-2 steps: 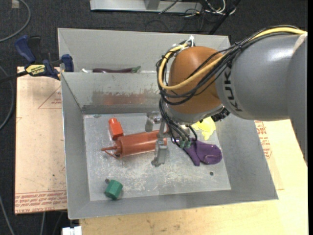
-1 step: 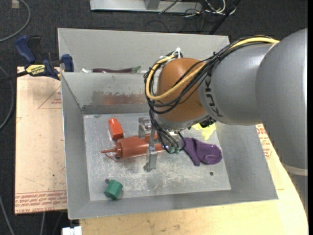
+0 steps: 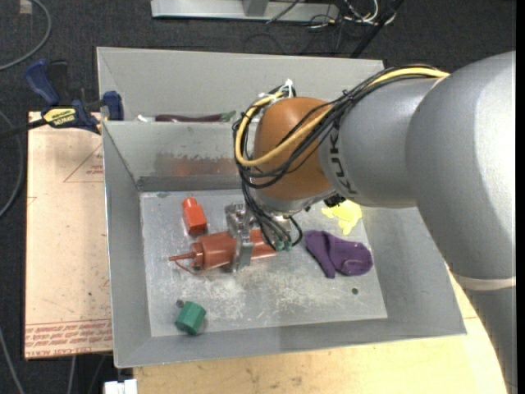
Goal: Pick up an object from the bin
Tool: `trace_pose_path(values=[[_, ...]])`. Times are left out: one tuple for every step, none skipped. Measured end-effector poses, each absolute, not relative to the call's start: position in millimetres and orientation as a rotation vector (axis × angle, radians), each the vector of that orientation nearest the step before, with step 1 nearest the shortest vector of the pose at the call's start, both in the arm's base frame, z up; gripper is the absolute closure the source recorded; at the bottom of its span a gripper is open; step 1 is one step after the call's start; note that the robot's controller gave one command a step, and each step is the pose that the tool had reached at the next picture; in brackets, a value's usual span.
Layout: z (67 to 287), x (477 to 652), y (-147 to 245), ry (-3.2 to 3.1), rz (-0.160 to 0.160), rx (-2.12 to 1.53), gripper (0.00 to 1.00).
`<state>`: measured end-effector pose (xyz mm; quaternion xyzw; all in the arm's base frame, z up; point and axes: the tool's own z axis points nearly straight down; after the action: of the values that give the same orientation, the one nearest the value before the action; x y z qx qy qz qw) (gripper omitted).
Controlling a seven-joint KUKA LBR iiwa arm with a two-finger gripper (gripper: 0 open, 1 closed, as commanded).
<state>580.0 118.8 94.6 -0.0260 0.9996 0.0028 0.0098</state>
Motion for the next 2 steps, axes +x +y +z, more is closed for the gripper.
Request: trace_pose_path(values=[[94.5,579.9,118.8,3.121,0.009,-0.081,1.0],[138.3,573.8,118.0,3.13,0.007,-0.092,1.0]])
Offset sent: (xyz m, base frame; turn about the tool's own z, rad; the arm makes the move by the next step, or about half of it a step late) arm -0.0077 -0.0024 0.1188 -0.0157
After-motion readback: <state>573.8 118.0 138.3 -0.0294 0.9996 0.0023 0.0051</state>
